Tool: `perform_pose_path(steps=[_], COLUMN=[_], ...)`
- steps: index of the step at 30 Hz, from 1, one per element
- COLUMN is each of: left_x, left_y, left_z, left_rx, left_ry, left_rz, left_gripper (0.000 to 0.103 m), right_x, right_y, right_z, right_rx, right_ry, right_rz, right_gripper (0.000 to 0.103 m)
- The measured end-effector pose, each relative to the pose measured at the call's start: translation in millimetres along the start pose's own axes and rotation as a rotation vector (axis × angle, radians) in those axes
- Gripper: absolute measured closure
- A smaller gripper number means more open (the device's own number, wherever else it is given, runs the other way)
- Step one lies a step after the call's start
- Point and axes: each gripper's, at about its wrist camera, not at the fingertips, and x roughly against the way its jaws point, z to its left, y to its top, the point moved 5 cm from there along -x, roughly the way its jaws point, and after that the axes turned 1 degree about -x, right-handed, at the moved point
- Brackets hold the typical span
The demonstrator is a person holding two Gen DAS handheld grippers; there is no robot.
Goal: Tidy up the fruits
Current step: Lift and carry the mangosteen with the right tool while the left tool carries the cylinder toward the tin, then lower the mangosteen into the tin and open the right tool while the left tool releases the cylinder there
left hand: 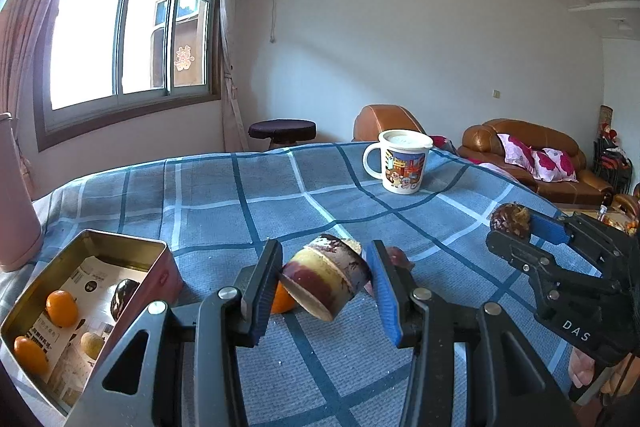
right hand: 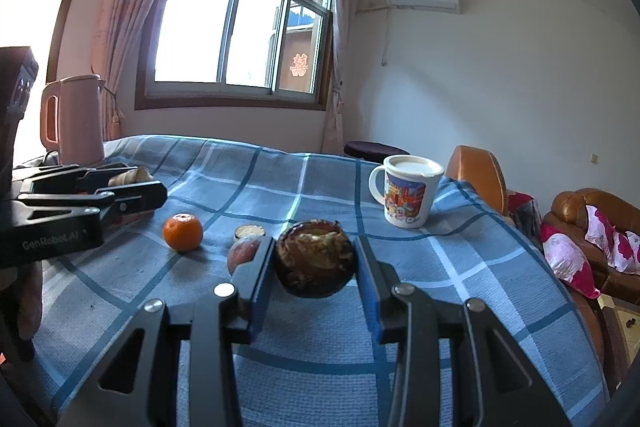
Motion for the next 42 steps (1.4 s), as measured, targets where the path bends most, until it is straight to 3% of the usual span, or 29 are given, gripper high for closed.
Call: perform_pose_path(steps=[11,42], left_x=[9,39], left_y=[0,-13], left_z=[13,122], left_rx=[0.014,0.142], left_ry=[0.018,0.216], left_rz=[0.001,0.032], left_gripper=[0.057,0.057], right_x=[0,-19], right_y=[7,37], right_z=[18,97], right_rx=[0.004,0.058], right_ry=[0.037,0.181], right_rz=[0.001,-0.011], right_gripper=[0.061,0.061])
